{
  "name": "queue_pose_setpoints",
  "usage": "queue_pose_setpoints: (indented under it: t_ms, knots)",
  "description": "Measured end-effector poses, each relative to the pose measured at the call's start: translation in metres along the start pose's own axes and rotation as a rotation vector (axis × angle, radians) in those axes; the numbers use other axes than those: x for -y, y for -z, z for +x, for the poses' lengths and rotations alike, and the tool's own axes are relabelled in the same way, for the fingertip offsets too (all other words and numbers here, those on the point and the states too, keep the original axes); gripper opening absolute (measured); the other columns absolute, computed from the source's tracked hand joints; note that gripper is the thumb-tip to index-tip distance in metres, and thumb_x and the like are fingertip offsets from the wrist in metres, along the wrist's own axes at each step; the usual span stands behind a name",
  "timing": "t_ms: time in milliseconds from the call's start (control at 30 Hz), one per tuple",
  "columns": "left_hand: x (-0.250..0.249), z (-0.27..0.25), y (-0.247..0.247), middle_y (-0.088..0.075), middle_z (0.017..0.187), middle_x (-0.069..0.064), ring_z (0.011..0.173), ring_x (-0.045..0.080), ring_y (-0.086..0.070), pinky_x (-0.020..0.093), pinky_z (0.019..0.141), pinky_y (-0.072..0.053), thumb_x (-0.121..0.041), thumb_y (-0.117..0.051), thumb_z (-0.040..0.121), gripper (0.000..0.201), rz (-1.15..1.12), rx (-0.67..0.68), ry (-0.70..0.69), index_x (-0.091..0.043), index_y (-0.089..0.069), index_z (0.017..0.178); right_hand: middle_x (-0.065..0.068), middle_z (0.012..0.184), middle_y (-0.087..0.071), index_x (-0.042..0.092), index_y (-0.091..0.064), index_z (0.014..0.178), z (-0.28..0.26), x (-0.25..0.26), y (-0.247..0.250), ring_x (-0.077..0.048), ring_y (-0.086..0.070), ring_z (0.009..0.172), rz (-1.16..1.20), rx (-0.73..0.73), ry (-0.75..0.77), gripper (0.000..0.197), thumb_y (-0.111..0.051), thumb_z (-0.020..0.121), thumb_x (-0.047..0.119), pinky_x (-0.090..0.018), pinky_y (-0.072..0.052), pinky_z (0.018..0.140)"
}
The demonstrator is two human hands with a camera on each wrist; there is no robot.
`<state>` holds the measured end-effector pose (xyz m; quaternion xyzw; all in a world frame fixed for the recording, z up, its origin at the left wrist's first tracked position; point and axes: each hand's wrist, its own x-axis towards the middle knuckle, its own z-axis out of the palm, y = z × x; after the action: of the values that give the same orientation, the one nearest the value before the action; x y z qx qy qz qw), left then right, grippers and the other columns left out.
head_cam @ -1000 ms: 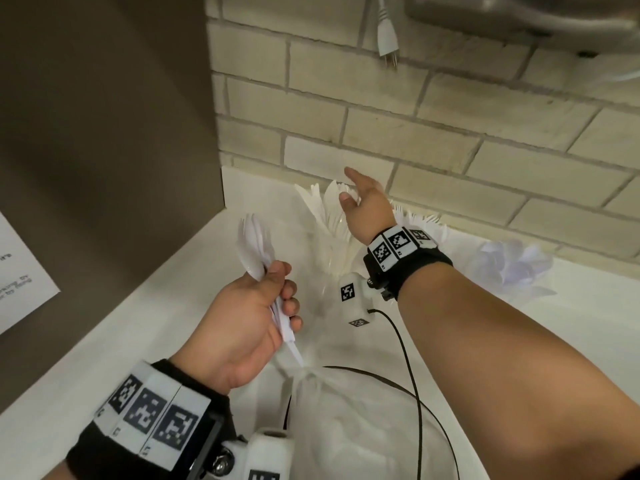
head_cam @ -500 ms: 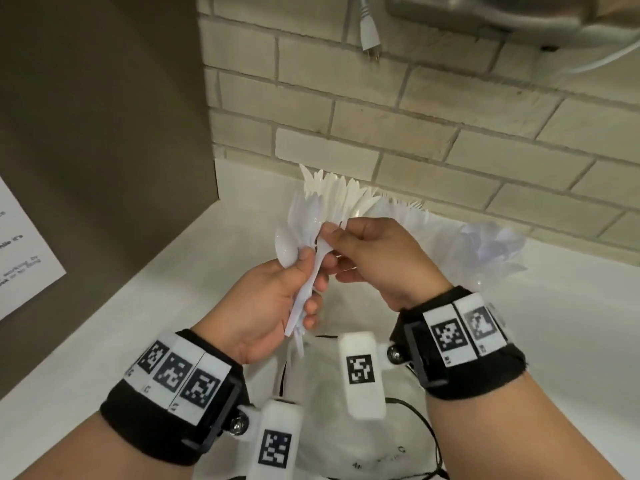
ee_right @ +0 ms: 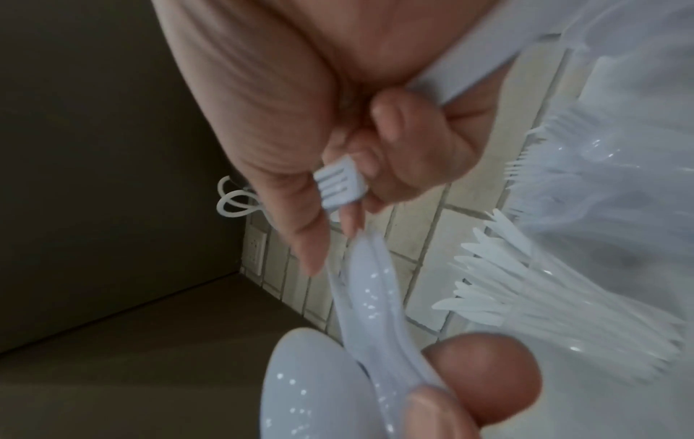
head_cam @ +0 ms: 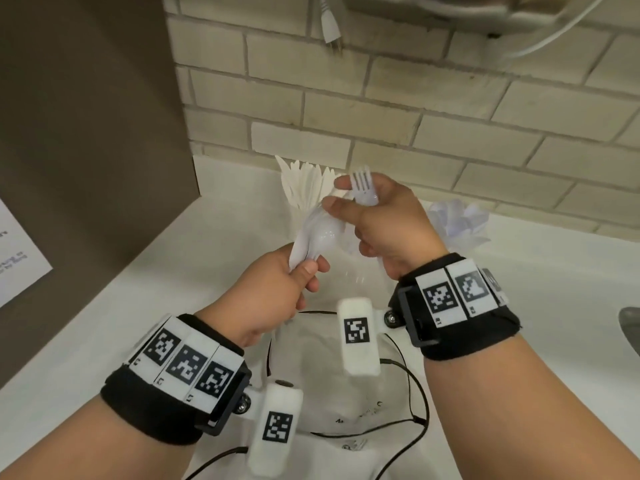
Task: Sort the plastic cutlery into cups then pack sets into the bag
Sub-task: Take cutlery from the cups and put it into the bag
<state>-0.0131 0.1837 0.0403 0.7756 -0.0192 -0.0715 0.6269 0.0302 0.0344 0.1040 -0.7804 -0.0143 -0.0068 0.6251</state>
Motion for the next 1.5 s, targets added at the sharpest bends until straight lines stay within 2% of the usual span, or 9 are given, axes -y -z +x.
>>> queue_pose_setpoints:
  t_ms: [100, 267, 400, 600, 900, 1033, 1200, 1333, 1500]
  knots:
    - [-0.001, -0.001, -0.001, -0.055, 0.076, -0.004, 0.06, 0.013, -0.049, 0.03, 0.06, -0.043, -0.025, -0.042, 0.1, 0.022, 0.028, 0.037, -0.021, -0.025, -0.064, 0.094, 0.005, 0.06, -0.054, 0.019, -0.068, 0.087, -0.002, -0.006, 0.001, -0.006, -0.034, 0.039, -0.03, 0.174, -0.065, 0.011, -0.076, 0.079, 0.018, -0.02, -0.025, 0.039]
    - [0.002, 0.0, -0.003, -0.055, 0.076, -0.004, 0.062, 0.012, -0.051, 0.024, 0.06, -0.042, -0.025, -0.043, 0.1, 0.02, 0.108, 0.051, -0.041, -0.025, -0.062, 0.094, 0.01, 0.054, -0.052, 0.021, -0.065, 0.077, 0.002, -0.008, 0.001, -0.008, -0.034, 0.042, -0.008, 0.021, -0.013, 0.01, -0.069, 0.086, 0.024, -0.021, -0.026, 0.04]
    - [0.004, -0.001, -0.004, -0.053, 0.073, -0.004, 0.062, 0.013, -0.048, 0.023, 0.06, -0.04, -0.024, -0.042, 0.1, 0.02, 0.18, 0.069, -0.071, -0.026, -0.059, 0.089, 0.003, 0.069, -0.058, 0.019, -0.061, 0.083, 0.009, -0.003, 0.011, -0.009, -0.035, 0.046, 0.111, -0.087, 0.04, 0.008, -0.067, 0.089, 0.02, -0.02, -0.027, 0.039]
    - [0.004, 0.001, -0.007, -0.053, 0.07, -0.006, 0.057, 0.01, -0.045, 0.017, 0.056, -0.039, -0.025, -0.042, 0.1, 0.021, 0.194, 0.147, -0.062, -0.028, -0.06, 0.09, -0.011, 0.09, -0.075, 0.011, -0.061, 0.095, 0.005, -0.013, 0.007, -0.018, -0.053, 0.061, 0.151, 0.136, -0.088, 0.016, -0.06, 0.093, 0.027, -0.022, -0.031, 0.041]
    - [0.007, 0.003, 0.005, -0.054, 0.075, -0.001, 0.06, 0.013, -0.051, 0.028, 0.061, -0.046, -0.026, -0.041, 0.1, 0.022, 0.099, 0.009, 0.037, -0.018, -0.061, 0.096, -0.003, 0.068, -0.055, 0.02, -0.045, 0.119, 0.065, 0.002, 0.056, -0.022, -0.068, 0.068, 0.377, -0.352, 0.196, 0.021, -0.034, 0.103, 0.015, -0.041, -0.058, 0.075]
    - [0.004, 0.008, 0.005, -0.051, 0.069, 0.001, 0.055, 0.012, -0.049, 0.029, 0.057, -0.046, -0.033, -0.043, 0.098, 0.027, -0.063, -0.071, 0.055, -0.012, -0.06, 0.094, 0.002, 0.074, -0.051, 0.016, -0.053, 0.111, 0.098, -0.008, 0.051, -0.013, -0.051, 0.055, 0.152, -0.442, 0.367, 0.015, -0.048, 0.099, 0.022, -0.037, -0.054, 0.068]
    - [0.005, 0.015, 0.005, -0.046, 0.059, -0.001, 0.056, 0.014, -0.047, 0.032, 0.057, -0.046, -0.04, -0.048, 0.094, 0.034, -0.173, -0.119, 0.073, -0.007, -0.058, 0.095, -0.001, 0.065, -0.049, 0.02, -0.056, 0.089, 0.132, -0.035, 0.033, -0.018, -0.049, 0.06, 0.185, -0.366, 0.324, 0.011, -0.052, 0.097, 0.025, -0.029, -0.048, 0.06]
    - [0.004, 0.019, 0.008, -0.047, 0.06, 0.0, 0.059, 0.016, -0.049, 0.033, 0.059, -0.046, -0.043, -0.048, 0.091, 0.034, -0.236, -0.13, 0.081, -0.011, -0.059, 0.09, -0.005, 0.071, -0.054, 0.01, -0.057, 0.094, 0.143, -0.069, 0.025, -0.012, -0.052, 0.056, 0.146, -0.273, 0.272, 0.009, -0.056, 0.096, 0.019, -0.015, -0.048, 0.057]
    - [0.004, 0.018, 0.011, -0.049, 0.061, 0.0, 0.059, 0.015, -0.05, 0.034, 0.059, -0.046, -0.052, -0.05, 0.078, 0.041, -0.286, -0.114, 0.067, -0.013, -0.06, 0.087, 0.001, 0.077, -0.055, 0.022, -0.056, 0.095, 0.153, -0.082, 0.027, -0.014, -0.056, 0.067, 0.129, -0.284, 0.246, 0.033, -0.06, 0.08, -0.007, -0.027, -0.052, 0.071]
